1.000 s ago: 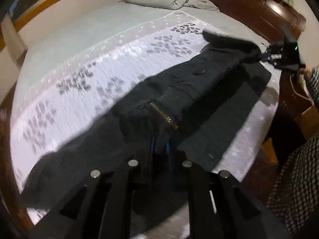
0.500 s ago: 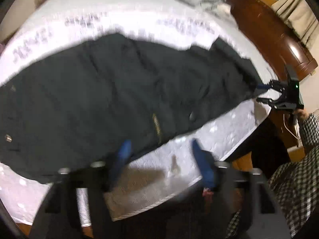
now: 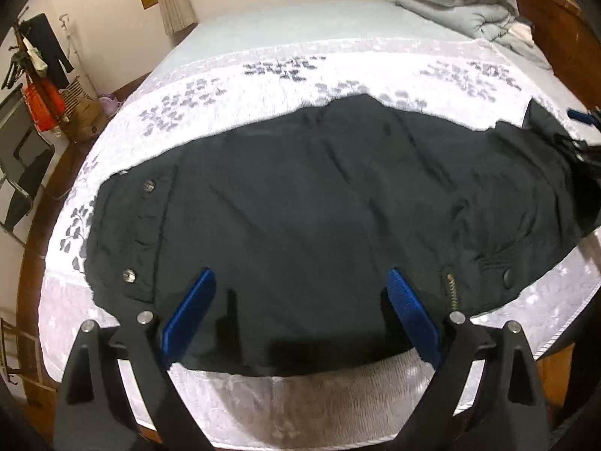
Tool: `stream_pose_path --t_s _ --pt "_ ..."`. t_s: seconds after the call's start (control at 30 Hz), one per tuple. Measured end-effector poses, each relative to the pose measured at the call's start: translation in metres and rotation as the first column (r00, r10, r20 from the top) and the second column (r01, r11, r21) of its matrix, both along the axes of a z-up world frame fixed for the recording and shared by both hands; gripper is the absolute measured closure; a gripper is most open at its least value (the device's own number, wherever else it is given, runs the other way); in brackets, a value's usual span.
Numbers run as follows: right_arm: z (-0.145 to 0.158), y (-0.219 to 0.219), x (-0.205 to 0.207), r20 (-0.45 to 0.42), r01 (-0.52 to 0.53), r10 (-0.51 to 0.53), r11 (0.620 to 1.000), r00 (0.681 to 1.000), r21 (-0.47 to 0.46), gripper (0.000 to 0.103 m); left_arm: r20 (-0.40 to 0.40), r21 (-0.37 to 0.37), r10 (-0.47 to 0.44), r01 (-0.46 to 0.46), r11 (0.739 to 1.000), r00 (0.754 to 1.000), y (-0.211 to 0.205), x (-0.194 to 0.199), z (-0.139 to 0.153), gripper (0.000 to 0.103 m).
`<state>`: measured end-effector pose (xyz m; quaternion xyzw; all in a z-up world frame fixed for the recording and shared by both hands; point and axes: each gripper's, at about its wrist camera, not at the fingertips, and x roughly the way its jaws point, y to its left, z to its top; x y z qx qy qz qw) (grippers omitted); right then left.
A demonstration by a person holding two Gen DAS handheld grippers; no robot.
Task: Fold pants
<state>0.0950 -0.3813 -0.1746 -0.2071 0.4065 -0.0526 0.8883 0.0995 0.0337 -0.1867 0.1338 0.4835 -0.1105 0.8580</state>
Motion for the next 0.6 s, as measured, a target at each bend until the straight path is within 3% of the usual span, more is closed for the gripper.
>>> stream_pose_path --t_s 0.07,0.1,0.13,0.2,0.27,0.33,0.43,0.53,0.6 --pt "-0.015 -0.006 0.013 -0.023 0.074 -0.076 0.995 0.997 -0.068 0.045 -0.03 0.027 -0.009 0.01 1.0 1.0 0.002 0.001 -0.014 0.011" --pt "-0.024 -0.012 0.017 -0.04 0.108 -0.112 0.99 0.993 -0.087 0.058 -0.042 0.034 -0.011 0.012 0.999 0.999 0.005 0.002 -0.017 0.011" --pt "-0.029 -0.024 0.023 -0.073 0.132 -0.133 0.991 0.988 -0.024 0.08 -0.05 0.034 -0.012 0.014 0.999 0.999 0.005 0.002 -0.023 0.01" --pt "-0.026 -0.049 0.021 -0.099 0.184 -0.173 0.977 0.98 0.112 0.084 -0.052 0.013 0.0 0.001 1.0 0.999 0.011 0.001 -0.028 0.007" --pt "-0.013 -0.08 0.007 -0.071 0.251 -0.241 0.934 0.968 0.256 0.087 -0.077 -0.037 0.029 -0.032 0.999 0.997 0.018 0.006 -0.031 0.005" --pt "0.005 -0.112 -0.012 -0.043 0.288 -0.298 0.864 0.954 0.413 0.088 -0.087 -0.067 0.044 -0.049 0.997 0.995 0.02 0.009 -0.033 0.004" --pt "0.027 -0.161 -0.048 -0.014 0.321 -0.392 0.732 0.92 0.602 0.089 -0.087 -0.05 0.049 -0.053 0.997 0.995 0.017 0.01 -0.036 0.004" --pt "0.032 -0.208 -0.084 -0.037 0.374 -0.485 0.621 0.874 0.689 0.089 -0.081 -0.031 0.057 -0.06 0.998 0.995 0.013 0.01 -0.037 0.003" --pt "0.03 -0.232 -0.1 -0.061 0.421 -0.532 0.588 0.844 0.691 0.089 -0.079 -0.027 0.065 -0.067 0.997 0.995 0.012 0.01 -0.038 0.003"
